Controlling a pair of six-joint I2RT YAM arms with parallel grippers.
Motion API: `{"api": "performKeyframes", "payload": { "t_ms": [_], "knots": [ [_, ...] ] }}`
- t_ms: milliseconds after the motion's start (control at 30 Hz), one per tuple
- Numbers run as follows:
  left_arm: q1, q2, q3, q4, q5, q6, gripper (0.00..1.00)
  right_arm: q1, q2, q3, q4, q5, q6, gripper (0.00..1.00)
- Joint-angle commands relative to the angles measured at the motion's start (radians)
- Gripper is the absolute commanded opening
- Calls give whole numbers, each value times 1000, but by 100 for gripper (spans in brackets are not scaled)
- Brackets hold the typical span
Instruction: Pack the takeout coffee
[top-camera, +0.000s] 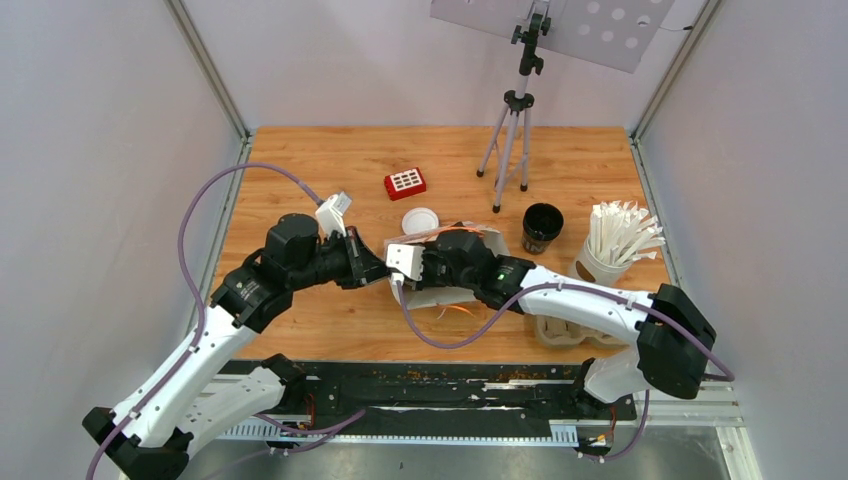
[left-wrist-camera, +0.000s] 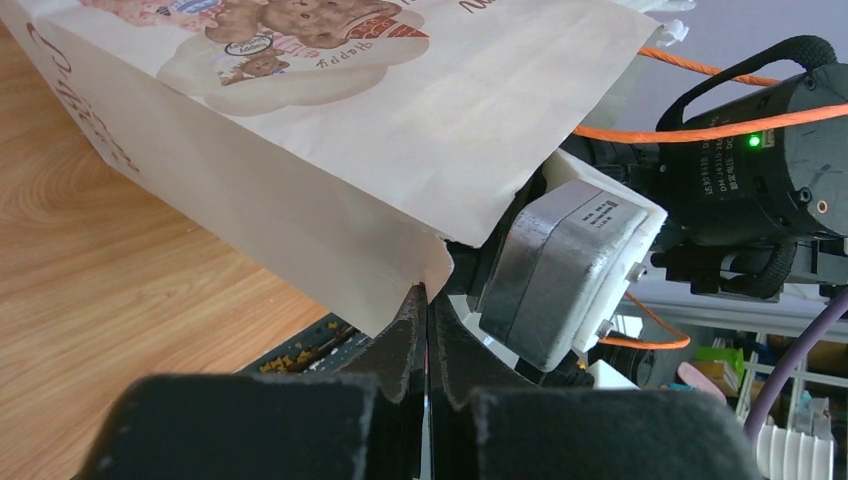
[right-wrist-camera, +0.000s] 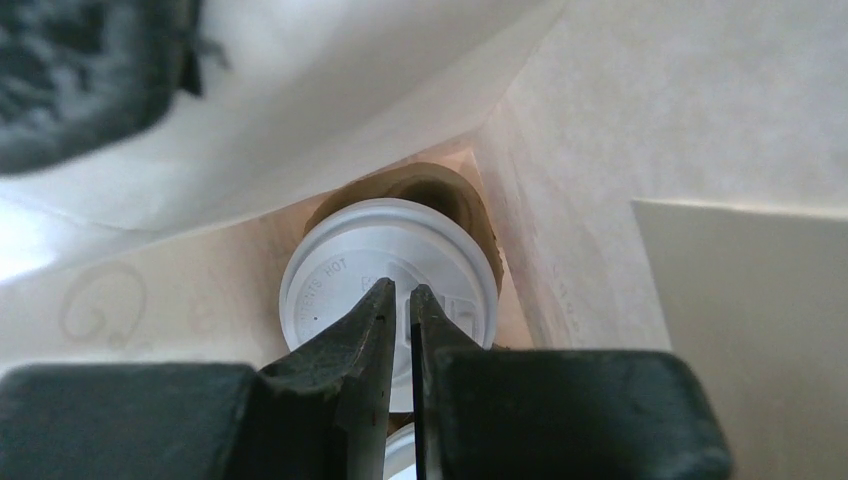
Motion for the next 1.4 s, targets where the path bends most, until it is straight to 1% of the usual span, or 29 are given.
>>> {"api": "performKeyframes", "payload": {
  "t_ms": [0, 633, 967, 1367],
  "knots": [
    [-2, -1, 50, 18, -23, -22, 0, -14, -38, 69, -52, -34, 23, 12],
    [14, 30, 77, -14, -71, -39, 0, -42, -10, 199, -138, -68, 45, 12],
    [67, 50, 99, -31, -78, -33, 0, -64, 44, 259, -148, -111, 52, 12],
    [142, 90, 138, -32, -81, -15, 0, -106, 144, 401, -225, -183, 53, 14]
  ]
}}
